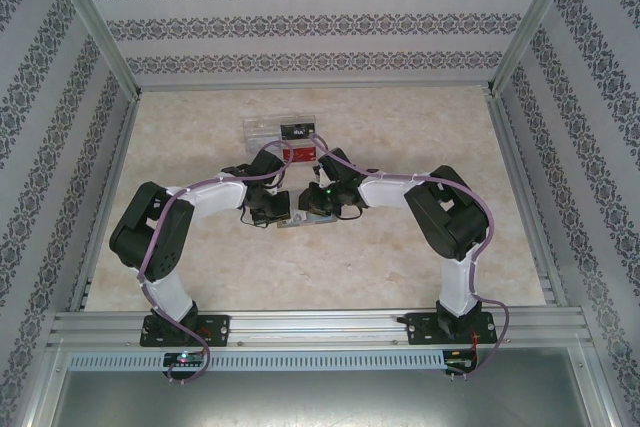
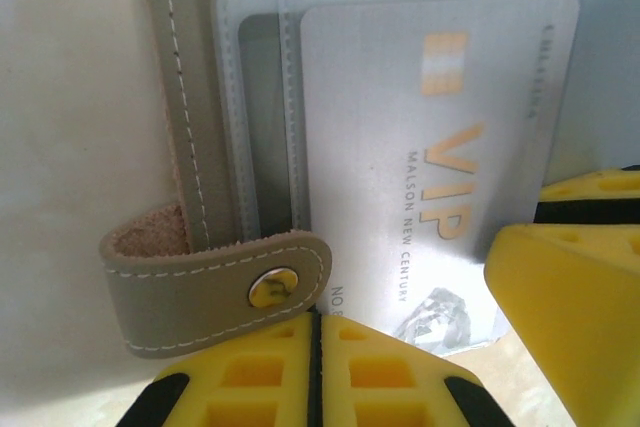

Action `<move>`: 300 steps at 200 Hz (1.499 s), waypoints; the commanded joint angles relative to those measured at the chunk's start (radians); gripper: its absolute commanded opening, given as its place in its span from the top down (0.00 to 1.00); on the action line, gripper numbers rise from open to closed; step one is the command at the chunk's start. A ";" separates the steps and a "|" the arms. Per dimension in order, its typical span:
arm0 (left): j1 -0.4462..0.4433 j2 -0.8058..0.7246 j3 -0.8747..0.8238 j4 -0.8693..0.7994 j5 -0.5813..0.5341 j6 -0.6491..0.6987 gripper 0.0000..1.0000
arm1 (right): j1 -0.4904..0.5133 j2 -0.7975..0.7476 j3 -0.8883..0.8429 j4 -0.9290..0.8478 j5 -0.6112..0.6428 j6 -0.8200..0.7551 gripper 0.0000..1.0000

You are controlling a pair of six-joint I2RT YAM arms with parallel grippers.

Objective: Take the credit cards out of the card holder

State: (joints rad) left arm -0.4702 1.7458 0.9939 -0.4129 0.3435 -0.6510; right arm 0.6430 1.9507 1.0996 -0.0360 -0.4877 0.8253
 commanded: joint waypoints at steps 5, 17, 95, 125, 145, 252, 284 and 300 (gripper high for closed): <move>-0.004 0.036 0.006 -0.032 -0.031 0.002 1.00 | -0.011 -0.026 -0.022 -0.004 0.009 0.011 0.77; -0.004 0.035 0.005 -0.032 -0.031 0.003 1.00 | -0.013 -0.026 -0.025 -0.003 0.007 0.010 0.79; -0.005 0.038 0.007 -0.033 -0.028 0.003 1.00 | -0.020 -0.035 -0.041 0.008 0.008 0.013 0.84; -0.004 0.038 0.010 -0.035 -0.028 0.004 1.00 | -0.020 -0.030 -0.038 0.019 -0.006 0.014 1.00; -0.005 0.041 0.013 -0.036 -0.028 0.004 1.00 | -0.019 -0.031 -0.036 0.020 -0.006 0.013 1.00; -0.004 0.051 0.028 -0.046 -0.031 0.011 1.00 | -0.074 -0.075 -0.081 0.004 -0.007 -0.018 1.00; -0.004 0.055 0.034 -0.047 -0.027 0.011 1.00 | -0.055 -0.030 -0.050 0.016 -0.024 -0.014 0.81; -0.005 0.054 0.034 -0.049 -0.026 0.013 1.00 | -0.049 -0.008 -0.030 0.016 -0.027 -0.013 0.80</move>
State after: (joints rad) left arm -0.4702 1.7645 1.0218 -0.4339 0.3439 -0.6506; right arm 0.5804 1.9018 1.0309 -0.0254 -0.5026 0.8268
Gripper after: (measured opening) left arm 0.047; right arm 0.194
